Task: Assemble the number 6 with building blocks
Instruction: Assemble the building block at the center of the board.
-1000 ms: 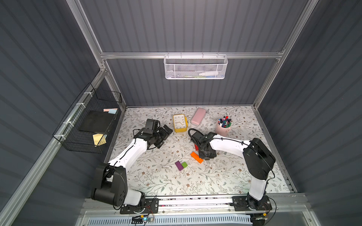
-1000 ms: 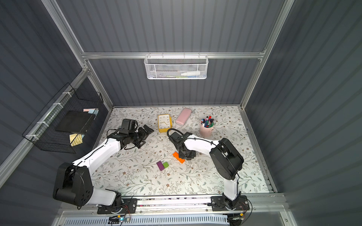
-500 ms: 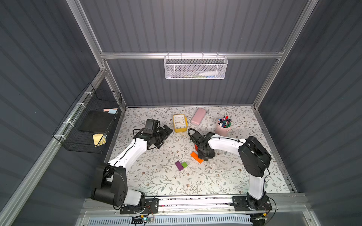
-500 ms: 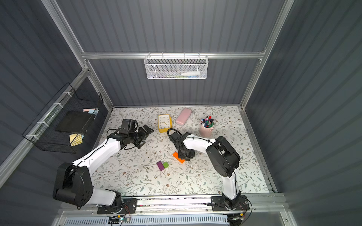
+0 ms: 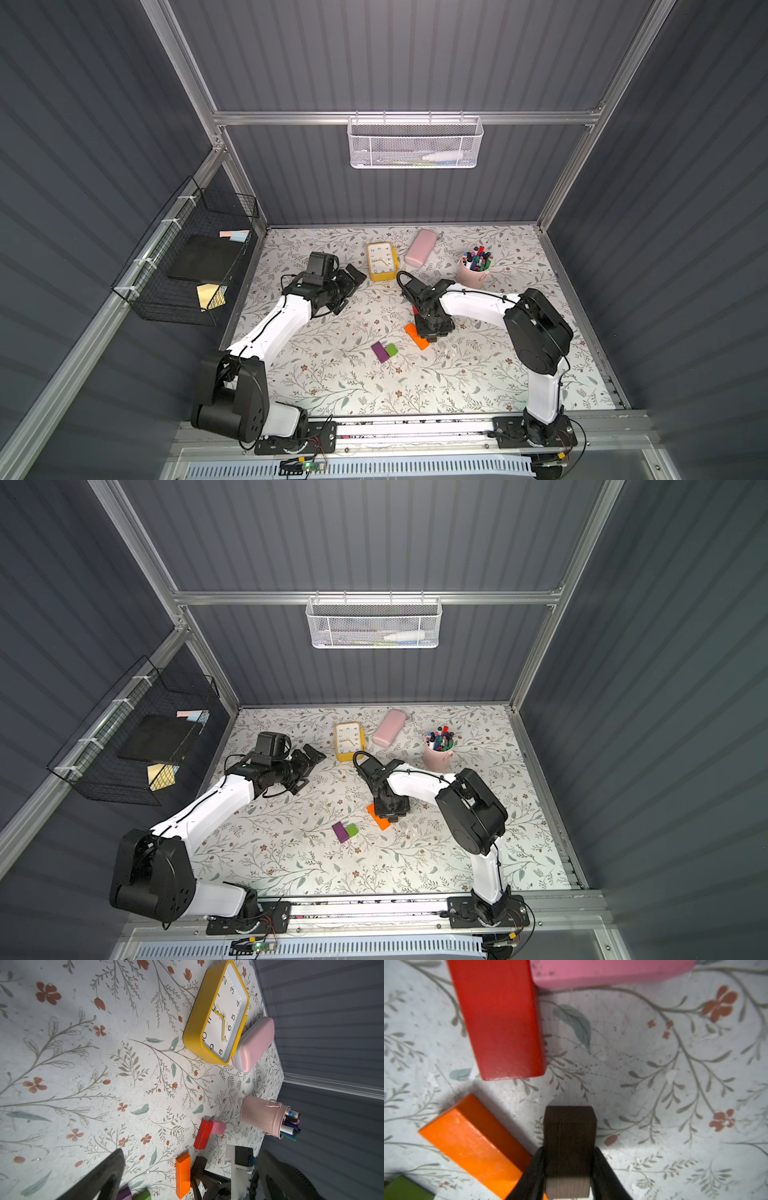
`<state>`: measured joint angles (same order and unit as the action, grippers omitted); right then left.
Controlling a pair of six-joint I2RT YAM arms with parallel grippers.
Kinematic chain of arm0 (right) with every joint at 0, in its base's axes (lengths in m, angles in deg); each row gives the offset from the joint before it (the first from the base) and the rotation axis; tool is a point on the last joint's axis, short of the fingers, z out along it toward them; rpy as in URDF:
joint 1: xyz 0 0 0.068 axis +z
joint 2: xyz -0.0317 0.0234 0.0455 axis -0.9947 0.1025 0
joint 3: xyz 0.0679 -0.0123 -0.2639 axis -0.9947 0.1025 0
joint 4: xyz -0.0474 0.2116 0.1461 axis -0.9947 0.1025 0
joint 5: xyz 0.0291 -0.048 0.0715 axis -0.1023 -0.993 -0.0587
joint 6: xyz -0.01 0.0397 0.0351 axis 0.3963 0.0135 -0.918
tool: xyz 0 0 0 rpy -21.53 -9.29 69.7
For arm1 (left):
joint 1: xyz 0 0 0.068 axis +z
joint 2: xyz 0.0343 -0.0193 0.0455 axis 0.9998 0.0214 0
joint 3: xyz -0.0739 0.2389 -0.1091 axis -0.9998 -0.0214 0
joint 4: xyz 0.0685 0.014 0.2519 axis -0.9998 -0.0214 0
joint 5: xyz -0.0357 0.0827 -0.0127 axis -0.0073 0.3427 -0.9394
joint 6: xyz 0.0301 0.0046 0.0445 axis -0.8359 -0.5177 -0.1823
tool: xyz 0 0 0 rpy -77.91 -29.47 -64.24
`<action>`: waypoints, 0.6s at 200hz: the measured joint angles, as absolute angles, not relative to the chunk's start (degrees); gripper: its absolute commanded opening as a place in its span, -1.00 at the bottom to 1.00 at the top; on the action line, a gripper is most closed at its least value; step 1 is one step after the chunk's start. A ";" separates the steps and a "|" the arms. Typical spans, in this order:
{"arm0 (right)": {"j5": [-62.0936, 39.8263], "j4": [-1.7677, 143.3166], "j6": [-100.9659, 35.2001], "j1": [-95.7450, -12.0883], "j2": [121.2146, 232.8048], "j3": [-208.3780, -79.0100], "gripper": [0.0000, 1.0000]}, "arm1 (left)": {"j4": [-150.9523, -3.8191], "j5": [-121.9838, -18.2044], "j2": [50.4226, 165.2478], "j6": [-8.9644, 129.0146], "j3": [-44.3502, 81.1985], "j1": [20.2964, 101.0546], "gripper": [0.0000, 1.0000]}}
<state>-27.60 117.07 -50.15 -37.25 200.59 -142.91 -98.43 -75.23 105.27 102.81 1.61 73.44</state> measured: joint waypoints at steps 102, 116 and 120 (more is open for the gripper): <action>-25.90 116.39 -47.92 -37.03 202.08 -144.48 -0.25 | -98.63 -73.26 103.60 103.01 1.57 73.44 0.99; -25.92 116.43 -47.57 -37.01 202.29 -144.78 -0.25 | -98.65 -72.89 103.50 103.03 1.55 73.44 0.99; -25.90 116.39 -47.38 -36.98 202.36 -144.85 -0.25 | -98.63 -72.85 103.43 103.03 1.55 73.44 0.99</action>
